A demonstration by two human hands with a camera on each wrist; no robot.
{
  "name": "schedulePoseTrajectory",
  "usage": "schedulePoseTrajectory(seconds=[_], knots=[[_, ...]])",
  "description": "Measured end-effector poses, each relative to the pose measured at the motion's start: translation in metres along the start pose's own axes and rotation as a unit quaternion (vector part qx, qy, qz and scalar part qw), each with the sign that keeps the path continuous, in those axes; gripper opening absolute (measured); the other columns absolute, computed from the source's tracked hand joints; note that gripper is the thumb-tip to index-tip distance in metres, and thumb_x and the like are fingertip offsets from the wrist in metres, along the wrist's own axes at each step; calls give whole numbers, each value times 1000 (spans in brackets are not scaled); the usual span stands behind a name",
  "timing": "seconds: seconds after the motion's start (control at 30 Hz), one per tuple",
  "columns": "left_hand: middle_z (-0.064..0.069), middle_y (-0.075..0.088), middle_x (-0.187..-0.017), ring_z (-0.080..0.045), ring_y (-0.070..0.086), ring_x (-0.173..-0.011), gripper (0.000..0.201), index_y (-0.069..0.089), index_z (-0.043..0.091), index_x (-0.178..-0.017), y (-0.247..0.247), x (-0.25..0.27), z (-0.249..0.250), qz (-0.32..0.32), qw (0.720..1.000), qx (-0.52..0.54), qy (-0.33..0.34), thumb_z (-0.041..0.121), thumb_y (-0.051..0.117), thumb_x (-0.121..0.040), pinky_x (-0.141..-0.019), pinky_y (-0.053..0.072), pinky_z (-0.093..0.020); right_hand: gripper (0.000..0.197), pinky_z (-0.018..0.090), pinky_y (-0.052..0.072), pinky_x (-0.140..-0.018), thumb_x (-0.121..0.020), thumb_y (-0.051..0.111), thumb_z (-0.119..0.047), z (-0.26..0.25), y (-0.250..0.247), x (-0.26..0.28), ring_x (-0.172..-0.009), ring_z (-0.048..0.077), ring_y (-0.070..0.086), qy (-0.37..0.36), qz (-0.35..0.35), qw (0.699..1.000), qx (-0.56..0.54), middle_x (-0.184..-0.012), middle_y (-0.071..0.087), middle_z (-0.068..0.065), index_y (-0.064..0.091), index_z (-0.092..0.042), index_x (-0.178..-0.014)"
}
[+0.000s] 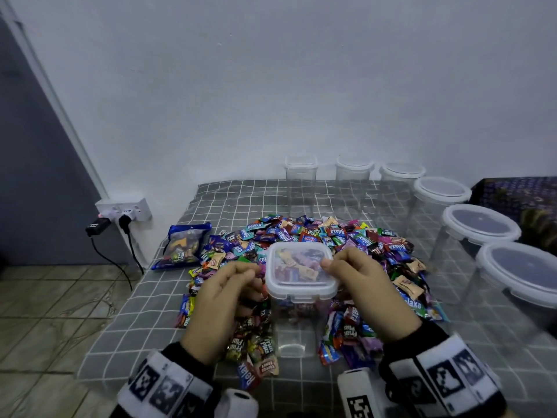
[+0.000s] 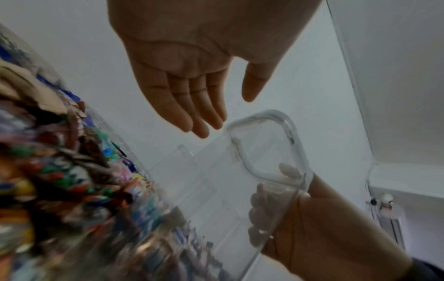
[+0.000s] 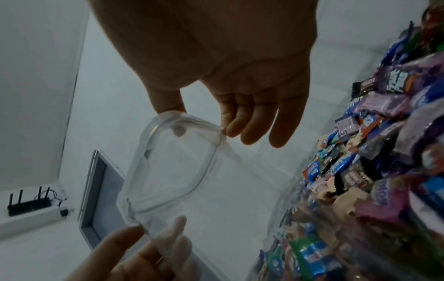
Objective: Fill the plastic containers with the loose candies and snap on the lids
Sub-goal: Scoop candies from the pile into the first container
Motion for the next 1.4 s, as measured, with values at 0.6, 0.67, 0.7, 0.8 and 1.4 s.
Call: schedulePoseTrajectory(seconds=[0.6,0.67,0.7,0.8,1.4], knots=[[5,33,-43,-8,30,-37,25,42,14,-60,17,-26,5,-87,977,151,-120,29,59,-69,-40,23,-17,25,21,41,-46,-85,62,-13,-2,3,-11,-52,15,47,66,-58,993,-82,-70,50,16,42,-14,-70],[4,37,-45,-9,33,-40,24,46,14,-62,18,-26,5,-87,979,145,-113,31,61,-69,-42,25,-18,17,23,46,-53,-85,63,-12,-3,2,-12,-65,19,55,51,-45,996,-58,-84,56,14,46,-11,-79],[2,40,-48,-9,35,-41,24,50,13,-65,18,-26,4,-90,980,138,-110,34,62,-69,-42,27,-18,12,25,47,-58,-85,61,-12,-5,2,-12,-74,19,59,47,-46,997,-46,-93,59,10,50,-12,-89],[1,49,-51,-8,41,-41,31,59,12,-72,16,-21,3,-87,988,83,-95,43,58,-75,-37,31,-16,31,22,48,-67,-89,51,-4,-12,4,-13,-85,12,61,37,-71,996,-37,-101,62,-1,53,-20,-114],[2,63,-66,-9,60,-57,34,60,11,-71,30,0,12,-95,992,-4,-81,43,58,-78,-50,47,-24,28,12,39,-42,-72,68,-8,-17,-7,-16,-48,0,56,18,-47,998,-33,-78,66,2,63,-10,-100]])
Point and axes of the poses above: each hand's wrist, its own x-axis away from the middle knuckle, its own y-axis out of the palm, z = x × y, the point moved 2 cm from there along -x, towards the middle knuckle
